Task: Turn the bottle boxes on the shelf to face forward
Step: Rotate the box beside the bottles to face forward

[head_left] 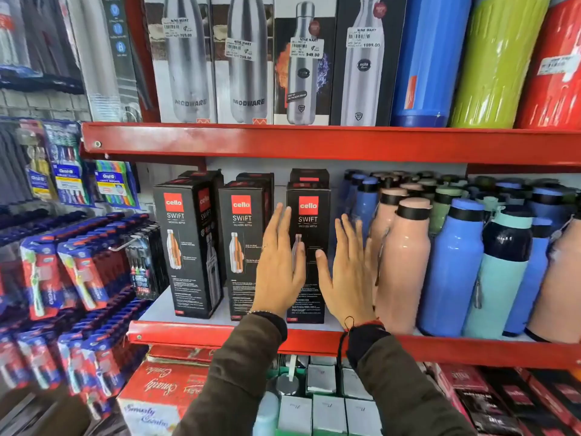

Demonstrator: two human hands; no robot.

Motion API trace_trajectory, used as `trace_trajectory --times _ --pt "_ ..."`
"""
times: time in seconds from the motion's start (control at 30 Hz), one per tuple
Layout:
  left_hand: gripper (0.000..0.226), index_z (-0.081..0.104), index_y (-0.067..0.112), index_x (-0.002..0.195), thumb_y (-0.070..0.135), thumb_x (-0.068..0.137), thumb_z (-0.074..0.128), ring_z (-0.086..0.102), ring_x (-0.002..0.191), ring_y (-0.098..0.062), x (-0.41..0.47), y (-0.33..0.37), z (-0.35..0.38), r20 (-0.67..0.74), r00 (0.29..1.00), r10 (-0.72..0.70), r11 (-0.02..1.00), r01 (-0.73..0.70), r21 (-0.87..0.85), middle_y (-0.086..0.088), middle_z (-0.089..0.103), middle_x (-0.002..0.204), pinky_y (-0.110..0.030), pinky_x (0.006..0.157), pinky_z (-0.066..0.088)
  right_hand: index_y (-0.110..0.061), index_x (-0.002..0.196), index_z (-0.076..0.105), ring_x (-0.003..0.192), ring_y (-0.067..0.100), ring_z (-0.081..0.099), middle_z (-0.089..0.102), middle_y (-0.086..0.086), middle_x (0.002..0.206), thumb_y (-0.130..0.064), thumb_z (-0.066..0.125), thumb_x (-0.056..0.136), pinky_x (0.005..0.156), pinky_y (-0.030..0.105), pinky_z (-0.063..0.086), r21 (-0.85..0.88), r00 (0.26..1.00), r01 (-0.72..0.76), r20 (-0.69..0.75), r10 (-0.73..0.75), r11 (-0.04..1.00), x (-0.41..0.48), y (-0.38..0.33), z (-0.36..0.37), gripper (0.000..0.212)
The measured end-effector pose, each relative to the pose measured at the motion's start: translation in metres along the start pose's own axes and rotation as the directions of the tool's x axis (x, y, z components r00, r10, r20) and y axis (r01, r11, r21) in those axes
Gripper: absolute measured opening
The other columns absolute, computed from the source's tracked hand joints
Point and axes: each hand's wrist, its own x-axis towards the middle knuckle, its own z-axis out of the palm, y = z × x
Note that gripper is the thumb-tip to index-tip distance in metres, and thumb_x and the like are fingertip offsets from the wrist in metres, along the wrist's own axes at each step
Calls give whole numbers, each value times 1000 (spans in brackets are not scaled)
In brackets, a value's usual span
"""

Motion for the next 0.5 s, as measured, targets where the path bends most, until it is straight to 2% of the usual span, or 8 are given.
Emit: trace_trajectory --times 0.07,0.1,0.23,0.33,0.37,0.4,0.47,0.5 --pt "60 10 22 164 26 110 35 6 160 -4 -5 -1 5 29 991 -128 984 130 -125 13 3 173 -10 124 13 -13 159 18 157 24 5 18 5 168 -31 45 105 127 46 9 131 993 -96 75 86 987 -1 2 6 63" --pt "59 9 23 164 28 111 33 5 160 -2 -9 -3 9 56 982 -181 968 188 -164 14 3 173 -10 124 11 -14 159 17 157 23 8 18 5 168 -31 44 106 126 43 12 185 985 -144 124 122 972 -3 5 11 62" --pt "59 11 24 164 26 110 35 13 157 2 -25 -7 24 163 901 -402 835 434 -338 18 15 168 -31 131 15 -20 155 27 144 12 33 36 3 159 -33 41 106 112 22 23 371 928 -345 271 255 862 -9 17 33 53" --pt "56 21 19 163 24 110 37 22 155 -1 -28 -13 30 228 833 -505 756 554 -348 15 24 165 -34 130 20 -26 147 41 128 5 45 52 -5 140 -34 43 105 97 8 29 426 888 -447 321 330 786 -12 26 45 43" --pt "54 24 19 162 24 110 38 25 155 -5 -29 -14 31 248 811 -530 735 585 -343 10 28 166 -32 130 21 -28 144 45 125 8 51 55 -8 131 -33 44 105 94 8 33 446 885 -457 317 341 770 -14 28 49 40" --pt "53 27 19 161 26 110 38 30 153 -6 -30 -16 31 271 782 -561 708 623 -332 6 32 166 -23 127 23 -30 141 47 122 11 56 57 -11 126 -33 46 104 95 13 41 465 881 -468 315 353 752 -15 29 51 37" --pt "52 31 21 160 32 109 39 37 139 2 -32 -20 32 316 718 -621 645 696 -315 3 40 162 5 106 25 -33 138 48 116 14 63 60 -12 121 -33 49 103 98 32 52 488 878 -477 307 368 731 -16 31 56 35" --pt "53 32 21 159 35 109 40 37 133 5 -32 -21 33 331 695 -638 621 719 -314 2 44 159 9 95 25 -33 138 48 114 15 65 61 -11 120 -32 50 102 97 36 53 494 879 -475 298 371 729 -17 31 58 35"
